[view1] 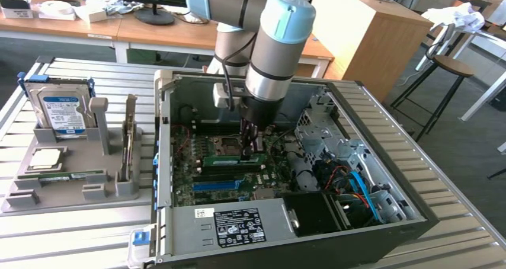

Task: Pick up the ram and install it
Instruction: 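Insert the ram into the slot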

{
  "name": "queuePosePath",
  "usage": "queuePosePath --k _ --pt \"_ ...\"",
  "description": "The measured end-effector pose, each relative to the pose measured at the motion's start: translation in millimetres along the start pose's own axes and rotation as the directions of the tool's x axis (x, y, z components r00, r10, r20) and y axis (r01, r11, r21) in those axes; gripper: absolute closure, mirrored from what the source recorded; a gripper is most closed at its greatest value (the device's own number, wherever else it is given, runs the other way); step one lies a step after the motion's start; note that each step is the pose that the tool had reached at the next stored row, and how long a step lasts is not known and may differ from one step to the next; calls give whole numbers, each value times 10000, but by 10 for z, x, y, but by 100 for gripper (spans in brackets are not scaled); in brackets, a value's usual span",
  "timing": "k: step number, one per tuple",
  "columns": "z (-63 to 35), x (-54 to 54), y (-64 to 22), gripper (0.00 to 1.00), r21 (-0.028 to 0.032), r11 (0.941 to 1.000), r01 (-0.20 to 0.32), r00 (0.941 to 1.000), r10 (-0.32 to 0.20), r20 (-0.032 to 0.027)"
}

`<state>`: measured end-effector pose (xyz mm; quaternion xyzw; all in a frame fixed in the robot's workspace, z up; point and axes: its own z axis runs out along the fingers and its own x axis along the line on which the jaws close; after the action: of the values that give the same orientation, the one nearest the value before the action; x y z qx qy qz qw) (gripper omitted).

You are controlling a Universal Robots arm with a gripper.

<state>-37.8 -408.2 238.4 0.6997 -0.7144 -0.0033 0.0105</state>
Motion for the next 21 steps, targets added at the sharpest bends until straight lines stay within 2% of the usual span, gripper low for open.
queuePosePath --k 16,21 --pt "15 13 0 89 1 10000 0 10000 0 1" --pt "18 13 29 89 5 10000 0 10000 0 4"
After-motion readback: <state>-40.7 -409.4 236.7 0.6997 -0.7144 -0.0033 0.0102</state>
